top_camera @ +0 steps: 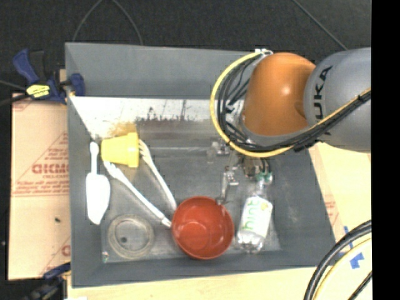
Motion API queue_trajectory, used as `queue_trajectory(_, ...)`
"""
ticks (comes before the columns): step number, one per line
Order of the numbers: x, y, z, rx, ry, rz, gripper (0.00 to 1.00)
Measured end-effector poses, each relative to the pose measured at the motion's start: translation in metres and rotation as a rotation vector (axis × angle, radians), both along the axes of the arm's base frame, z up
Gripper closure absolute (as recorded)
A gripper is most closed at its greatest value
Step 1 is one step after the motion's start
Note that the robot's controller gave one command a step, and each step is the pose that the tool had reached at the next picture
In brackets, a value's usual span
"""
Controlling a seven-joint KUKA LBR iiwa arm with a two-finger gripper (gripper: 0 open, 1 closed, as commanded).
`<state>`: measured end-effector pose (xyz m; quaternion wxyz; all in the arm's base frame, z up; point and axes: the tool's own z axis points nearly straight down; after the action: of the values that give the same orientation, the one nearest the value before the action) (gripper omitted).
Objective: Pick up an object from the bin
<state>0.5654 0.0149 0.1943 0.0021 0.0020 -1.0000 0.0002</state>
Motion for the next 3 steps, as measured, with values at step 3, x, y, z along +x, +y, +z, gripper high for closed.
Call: queue_trajectory(3, -0.081, 0.025, -0.05, 0.0, -0.009, 0.434, 0.0)
